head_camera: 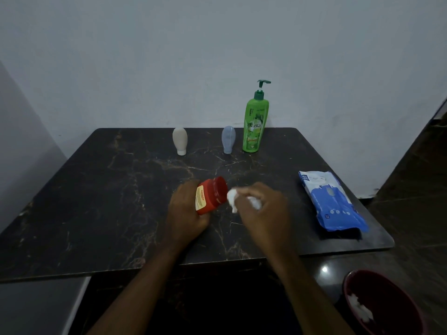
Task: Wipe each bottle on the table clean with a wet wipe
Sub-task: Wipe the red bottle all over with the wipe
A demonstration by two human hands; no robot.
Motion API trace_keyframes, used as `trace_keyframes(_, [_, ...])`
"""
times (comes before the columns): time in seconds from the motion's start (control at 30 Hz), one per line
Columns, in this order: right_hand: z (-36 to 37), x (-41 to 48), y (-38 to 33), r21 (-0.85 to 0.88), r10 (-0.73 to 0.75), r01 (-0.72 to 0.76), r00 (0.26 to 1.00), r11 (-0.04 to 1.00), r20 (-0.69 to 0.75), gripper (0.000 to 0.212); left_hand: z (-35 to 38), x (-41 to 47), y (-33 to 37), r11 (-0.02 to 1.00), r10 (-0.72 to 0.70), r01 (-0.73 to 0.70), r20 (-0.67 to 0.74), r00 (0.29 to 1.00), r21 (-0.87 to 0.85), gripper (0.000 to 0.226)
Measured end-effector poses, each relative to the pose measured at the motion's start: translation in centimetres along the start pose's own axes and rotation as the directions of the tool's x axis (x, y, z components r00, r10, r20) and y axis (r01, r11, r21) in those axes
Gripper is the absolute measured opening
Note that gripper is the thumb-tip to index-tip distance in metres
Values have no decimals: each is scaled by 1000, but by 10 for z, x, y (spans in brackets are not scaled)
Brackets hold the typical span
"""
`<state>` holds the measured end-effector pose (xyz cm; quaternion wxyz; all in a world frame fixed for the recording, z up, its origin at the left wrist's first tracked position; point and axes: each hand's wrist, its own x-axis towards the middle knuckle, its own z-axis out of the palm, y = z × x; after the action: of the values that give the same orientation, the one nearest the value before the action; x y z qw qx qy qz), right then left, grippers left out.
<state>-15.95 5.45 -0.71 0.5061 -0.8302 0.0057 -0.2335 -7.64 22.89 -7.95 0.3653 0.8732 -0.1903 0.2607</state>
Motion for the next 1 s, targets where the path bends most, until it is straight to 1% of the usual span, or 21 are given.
trace_keyframes(0.07, [2,11,-1,-11,-11,10,1000,1000,-4,14,1,-1,-2,1000,-9,9,26,1000,19,61])
trace_keyframes(0.13, [8,11,-2,-53,-83,84,996,995,22,23,2,-1,-1,999,-31,29,49,998,29,66])
trace_keyframes(0.2, [14,2,-1,-71,-161,161,987,984,7,26,1,-1,-2,998,-55,54,57,997,26,68])
trace_keyframes(0.27, [14,-5,5,-76,-189,188,982,979,-6,26,0,0,-3,996,-83,81,79,993,23,68])
trace_keyframes(0.33, [8,-9,13,-65,-142,141,990,988,-12,25,-1,3,0,994,-107,108,77,991,-3,61])
trace_keyframes(0.37, [5,-10,18,-47,-104,103,994,994,-21,24,-1,6,5,988,-147,150,54,988,-49,56])
trace_keyframes(0.4, [2,-10,24,-22,-52,52,998,998,-25,23,-2,10,11,966,-219,220,20,975,-133,54])
trace_keyframes(0.43, [-2,-10,30,0,8,-8,1000,1000,-20,22,-3,14,18,916,-327,320,9,945,-243,56])
trace_keyframes(0.47, [-5,-9,36,17,64,-64,998,998,-14,21,-5,20,24,809,-454,435,49,890,-394,60])
trace_keyframes(0.5, [-7,-9,41,30,103,-102,995,994,-14,21,-10,26,28,618,-564,539,155,811,-572,61])
trace_keyframes(0.53, [-9,-9,46,38,119,-119,993,992,-21,20,-14,31,29,357,-627,609,302,718,-708,63])
trace_keyframes(0.57, [-11,-10,49,41,118,-117,993,992,-31,19,-18,35,29,88,-634,636,450,629,-766,66])
trace_keyframes(0.6, [-12,-11,50,43,108,-107,993,993,-40,19,-23,37,30,-123,-609,635,563,559,-763,68])
trace_keyframes(0.63, [-12,-11,50,48,98,-95,994,994,-43,19,-26,38,31,-256,-579,631,639,507,-732,67])
trace_keyframes(0.67, [-12,-12,48,58,88,-85,995,995,-43,19,-28,39,34,-332,-554,629,685,473,-703,66])
trace_keyframes(0.7, [-12,-13,46,73,75,-71,996,995,-42,18,-29,38,39,-371,-529,635,716,456,-678,63])
trace_keyframes(0.73, [-10,-13,42,86,54,-50,998,995,-43,19,-28,37,44,-389,-507,645,737,446,-658,61])
trace_keyframes(0.8, [-6,-13,34,91,-23,28,999,995,-48,22,-27,36,52,-407,-504,660,758,414,-631,58])
trace_keyframes(0.87, [-3,-12,28,57,-141,143,989,988,-40,25,-26,36,56,-421,-534,667,762,366,-615,58])
trace_keyframes(0.93, [-1,-9,26,-15,-247,247,969,969,7,26,-28,36,62,-434,-532,679,777,336,-592,60])
trace_keyframes(1.0, [1,-3,24,-122,-327,335,942,934,77,30,-28,36,68,-417,-536,704,781,321,-575,52])
